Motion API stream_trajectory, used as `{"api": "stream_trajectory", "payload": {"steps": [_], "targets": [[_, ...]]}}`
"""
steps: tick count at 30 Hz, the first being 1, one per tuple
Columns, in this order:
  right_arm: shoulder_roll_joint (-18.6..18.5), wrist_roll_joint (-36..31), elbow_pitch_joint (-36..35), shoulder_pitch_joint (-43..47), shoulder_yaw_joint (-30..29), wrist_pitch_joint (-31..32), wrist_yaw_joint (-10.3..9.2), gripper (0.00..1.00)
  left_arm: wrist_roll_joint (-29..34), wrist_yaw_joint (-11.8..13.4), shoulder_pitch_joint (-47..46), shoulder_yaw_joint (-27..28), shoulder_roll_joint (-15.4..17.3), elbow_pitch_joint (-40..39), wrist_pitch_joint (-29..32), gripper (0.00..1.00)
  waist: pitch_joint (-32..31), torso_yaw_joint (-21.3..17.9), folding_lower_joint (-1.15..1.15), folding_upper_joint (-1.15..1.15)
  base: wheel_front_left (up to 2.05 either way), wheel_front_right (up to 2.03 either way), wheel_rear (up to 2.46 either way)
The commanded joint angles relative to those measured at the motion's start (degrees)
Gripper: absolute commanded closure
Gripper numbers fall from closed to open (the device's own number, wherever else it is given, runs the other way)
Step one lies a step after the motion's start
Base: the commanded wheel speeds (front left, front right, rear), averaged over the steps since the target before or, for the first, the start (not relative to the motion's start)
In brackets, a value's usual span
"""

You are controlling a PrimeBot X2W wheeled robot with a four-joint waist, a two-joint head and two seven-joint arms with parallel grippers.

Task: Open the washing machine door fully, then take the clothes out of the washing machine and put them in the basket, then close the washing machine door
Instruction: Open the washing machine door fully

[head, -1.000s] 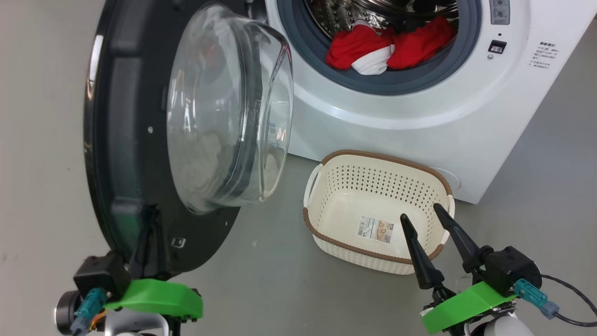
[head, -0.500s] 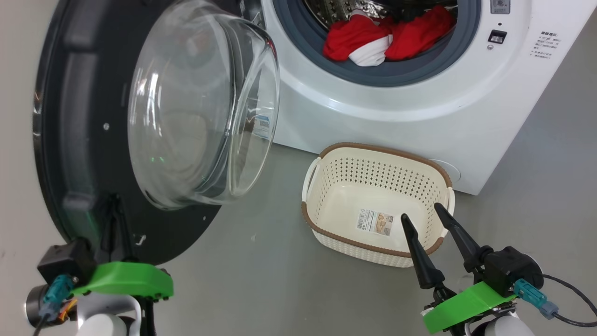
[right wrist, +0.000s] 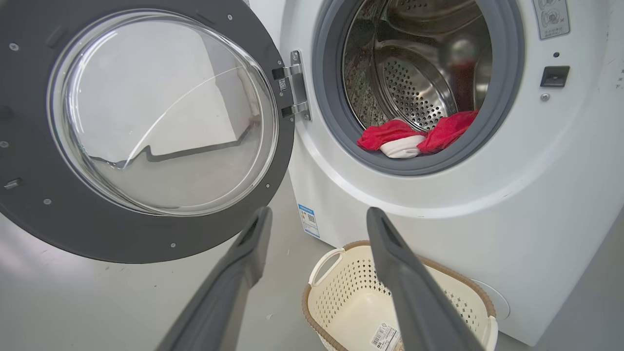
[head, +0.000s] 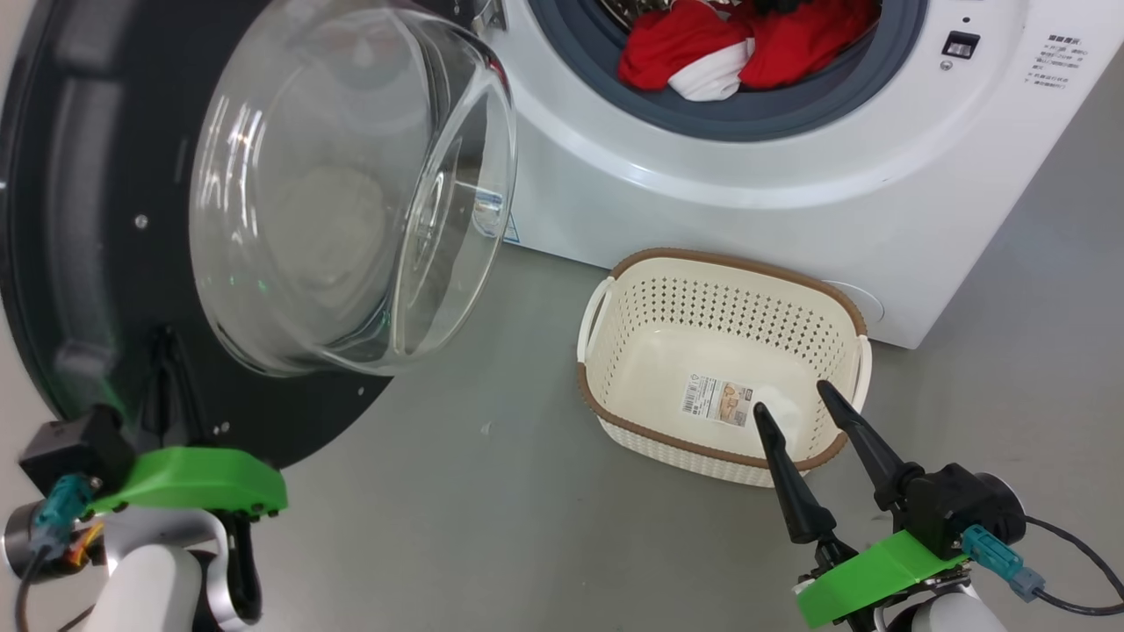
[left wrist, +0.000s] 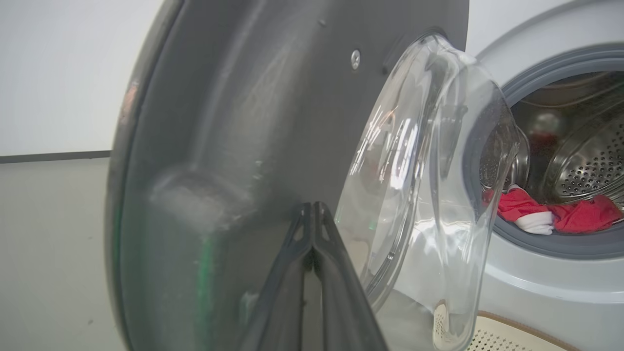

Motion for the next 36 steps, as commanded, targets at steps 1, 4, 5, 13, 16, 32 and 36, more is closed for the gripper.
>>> {"api": "stream_trajectory", "payload": {"steps": [1,4,5,13,16,32,36], "targets": [[0.1,-0.8,-1.4,-1.8,1.3,-0.4,0.35,0.0,-0.5,-0.1,-2.8,3.3,2.9,-0.2,-0.5,1.0,0.3,0.1,0.0,0.0,0.0,0.0,0.0],[0.1,-1.2,-1.5,-2.1,1.5,-0.2,0.35,0.0,-0.7,-0.2,-3.7,3.7,3.1,0.8,-0.6,1.0,0.7,0.1,0.0,0.0,0.0,0.0,0.0],[0.1,-1.3,-1.6,-2.3,1.5,-0.2,0.35,0.0,-0.8,-0.3,-4.0,3.9,3.2,1.2,-0.7,1.0,0.8,0.1,0.0,0.0,0.0,0.0,0.0],[0.1,-2.2,-2.4,-2.7,1.5,0.6,0.35,0.0,-1.6,-1.4,-6.6,5.5,3.0,5.1,-1.1,1.0,1.9,0.3,0.0,0.0,0.0,0.0,0.0],[0.1,-2.4,-2.7,-2.6,1.5,0.8,0.35,0.0,-1.3,-1.5,-7.4,6.3,3.2,6.8,-1.2,1.0,2.2,0.2,0.0,0.0,0.0,0.0,0.0],[0.1,-2.9,-4.0,-1.7,1.7,1.9,0.35,0.0,1.8,-4.5,-11.8,13.5,2.7,12.9,-1.3,1.0,2.5,-0.3,0.0,0.0,0.0,0.0,0.0],[0.1,-2.9,-4.1,-1.6,1.9,2.1,0.35,0.0,2.2,-5.3,-12.3,15.5,2.3,13.8,-1.3,1.0,2.4,-0.6,0.0,0.0,0.0,0.0,0.0]]}}
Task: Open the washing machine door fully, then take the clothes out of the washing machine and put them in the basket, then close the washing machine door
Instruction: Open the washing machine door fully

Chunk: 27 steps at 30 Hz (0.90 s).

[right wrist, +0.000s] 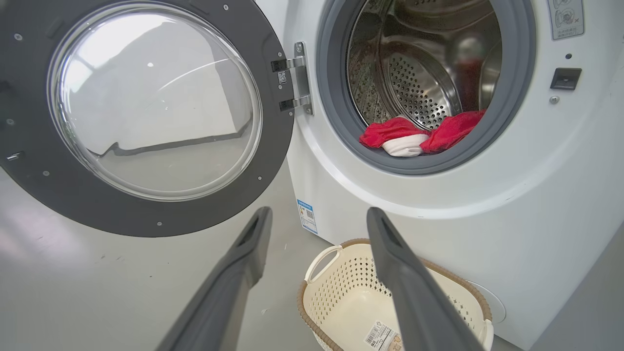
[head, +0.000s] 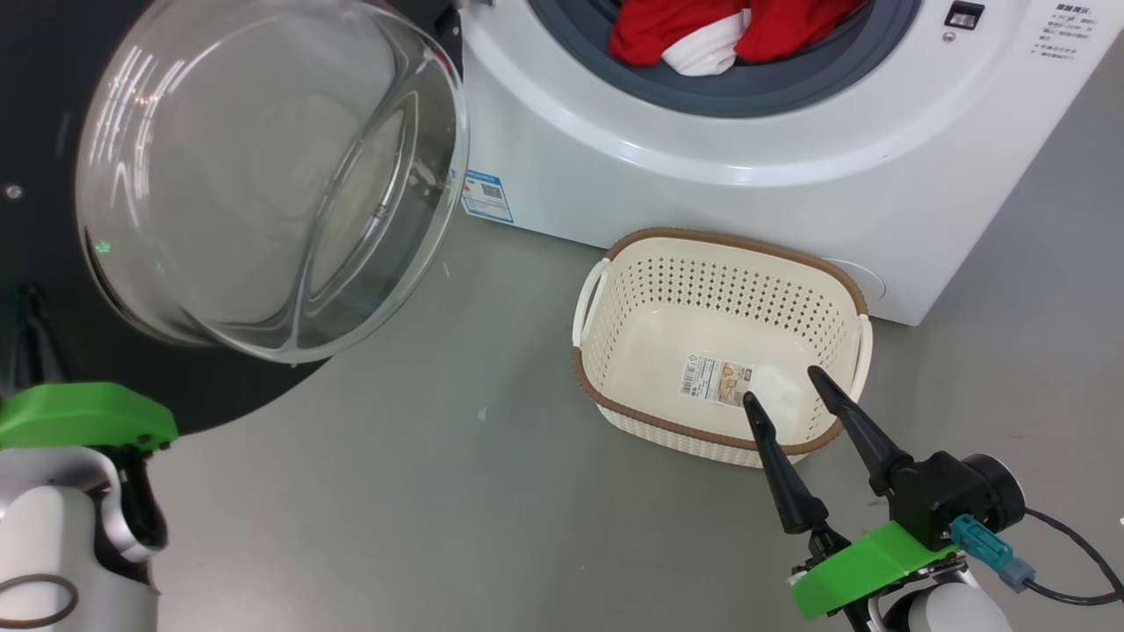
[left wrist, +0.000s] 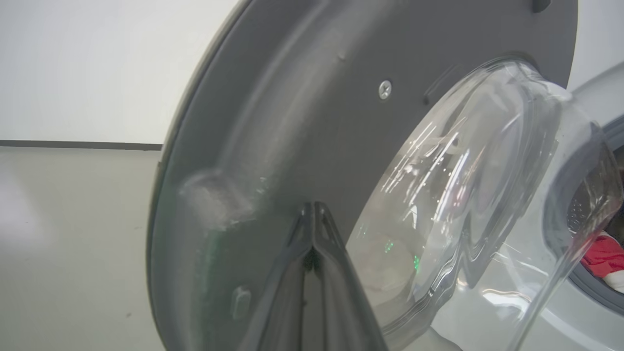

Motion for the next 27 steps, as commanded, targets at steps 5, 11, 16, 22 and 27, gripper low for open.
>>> {"api": "stream_trajectory", "payload": {"steps": [5,11,16,22,27], "targets": [[0.2,0.0,-1.9,-0.9,1.9,0.3,0.35,0.0,2.0,-1.0,-2.4,5.1,2.6,0.4,-0.5,1.0,0.0,-0.6,0.0,0.0,0.0,0.0,0.0],[0.2,0.3,-1.8,-1.1,2.1,0.3,0.35,0.0,3.6,-2.5,-2.6,8.1,2.1,1.6,-0.5,1.0,0.0,-1.3,0.0,0.0,0.0,0.0,0.0],[0.2,0.7,-1.4,-1.4,2.3,0.2,0.35,0.0,5.5,-4.2,-2.3,9.6,1.4,1.6,-0.5,1.0,-0.3,-1.7,0.0,0.0,0.0,0.0,0.0],[0.2,2.0,-0.4,-2.0,2.7,-0.6,0.35,0.0,8.3,-6.2,0.3,11.1,-0.1,-2.9,-0.5,0.71,-1.1,-2.8,0.0,0.0,0.0,0.0,0.0],[0.2,3.3,0.8,-2.2,2.8,-1.3,0.35,0.0,11.1,-7.5,3.2,10.6,-1.8,-8.9,-0.5,0.0,-2.2,-4.0,0.0,0.0,0.0,0.0,0.0]]}}
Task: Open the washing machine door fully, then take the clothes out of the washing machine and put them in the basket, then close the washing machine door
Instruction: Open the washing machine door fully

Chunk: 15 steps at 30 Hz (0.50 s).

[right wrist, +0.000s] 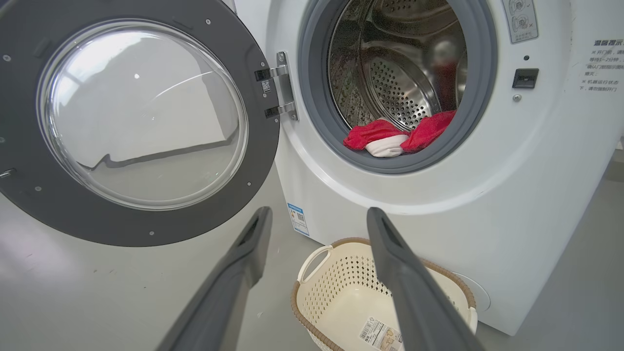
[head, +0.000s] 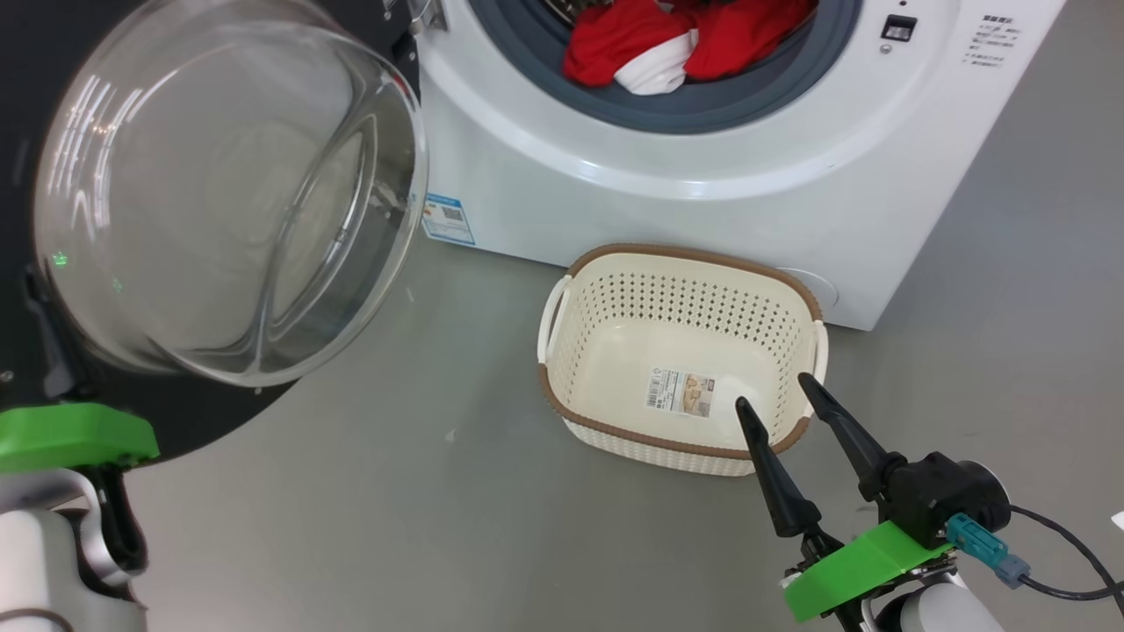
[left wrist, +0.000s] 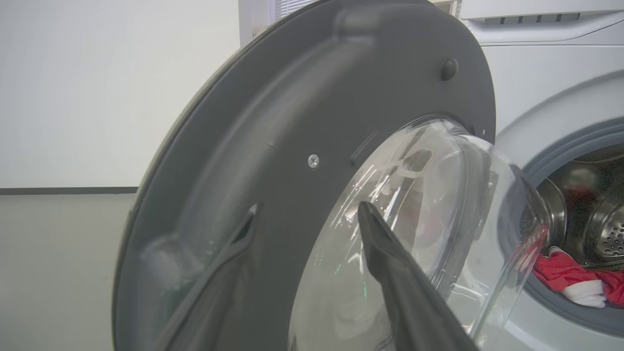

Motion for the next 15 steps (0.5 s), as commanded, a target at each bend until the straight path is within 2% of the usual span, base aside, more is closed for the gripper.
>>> {"api": "stream_trajectory", "payload": {"steps": [1,7,12,15], "targets": [[0.2,0.5,-1.1,-1.8,1.5,-0.9,0.35,0.0,0.8,-0.6,0.7,1.4,1.7,-3.1,-0.4,0.0,-0.7,-0.8,0.0,0.0,0.0,0.0,0.0],[0.2,1.9,0.1,-2.1,0.8,-1.5,0.35,0.0,1.7,-2.2,3.9,1.0,-0.7,-13.2,-0.4,0.0,-2.3,-3.1,0.0,0.0,0.0,0.0,0.0],[0.2,2.2,0.9,-2.3,-1.2,-1.8,0.35,0.0,2.0,-4.7,6.8,-2.6,-2.2,-19.5,-0.4,0.0,-3.6,-5.2,0.0,0.0,0.0,0.0,0.0],[0.2,2.1,0.8,-2.5,-2.4,-1.8,0.35,0.0,2.6,-4.9,8.4,-5.0,-2.8,-21.9,-0.3,0.0,-4.0,-6.1,0.0,0.0,0.0,0.0,0.0]]}}
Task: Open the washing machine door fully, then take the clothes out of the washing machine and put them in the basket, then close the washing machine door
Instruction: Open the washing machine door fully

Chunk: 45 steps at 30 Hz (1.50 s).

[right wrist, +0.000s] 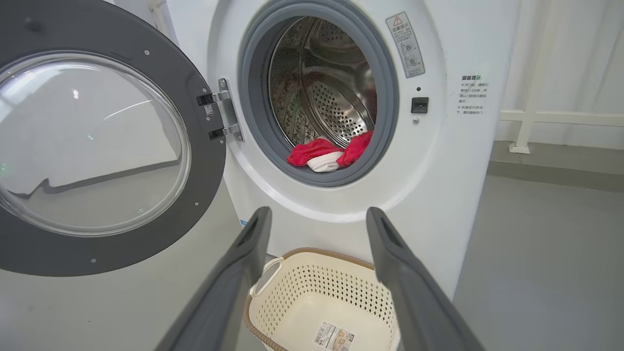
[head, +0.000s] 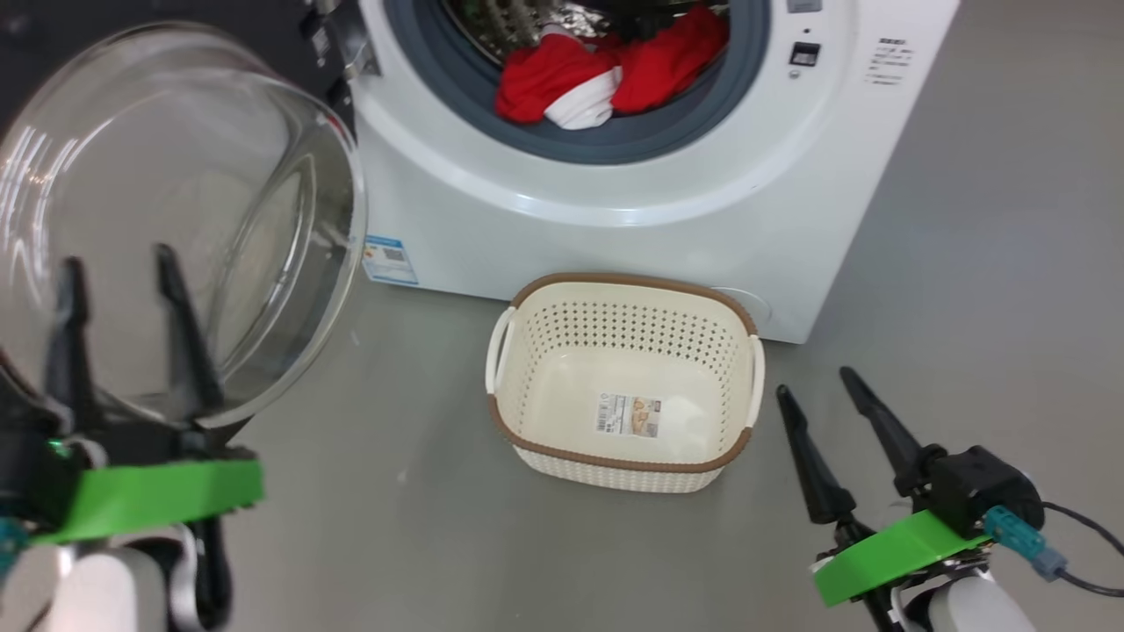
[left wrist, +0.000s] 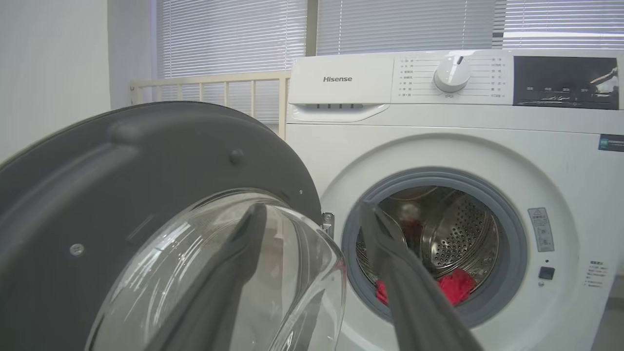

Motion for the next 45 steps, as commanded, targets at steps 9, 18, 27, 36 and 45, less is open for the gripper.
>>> {"api": "stream_trajectory", "payload": {"steps": [9,18,27,36,45], "targets": [[0.1,-0.8,-2.1,-3.4,-4.5,-0.8,0.35,0.0,-0.2,-1.4,5.2,-4.4,0.6,-6.2,2.2,0.0,-1.8,-6.4,0.0,0.0,0.0,0.0,0.0],[0.1,-1.0,-3.4,-2.5,-6.7,-0.8,0.35,0.0,-3.8,-3.4,10.0,-6.3,0.5,-6.3,2.9,0.0,-2.7,-12.4,0.0,0.0,0.0,0.0,0.0],[0.1,-2.0,-5.2,-0.4,-8.4,-0.8,0.35,0.0,-4.0,-3.9,14.1,-6.6,1.3,-7.0,2.4,0.0,-2.8,-16.8,0.0,0.0,0.0,0.0,0.0],[0.1,-3.7,-6.4,2.1,-10.0,-0.8,0.35,0.0,-4.2,-3.6,17.5,-6.6,1.8,-7.0,2.5,0.0,-3.9,-18.7,0.0,0.0,0.0,0.0,0.0],[0.1,-4.3,-7.0,5.4,-11.4,-0.8,0.35,0.0,-3.6,-2.9,21.3,-6.4,2.6,-5.9,2.2,0.0,-6.1,-19.9,0.0,0.0,0.0,0.0,0.0]]}}
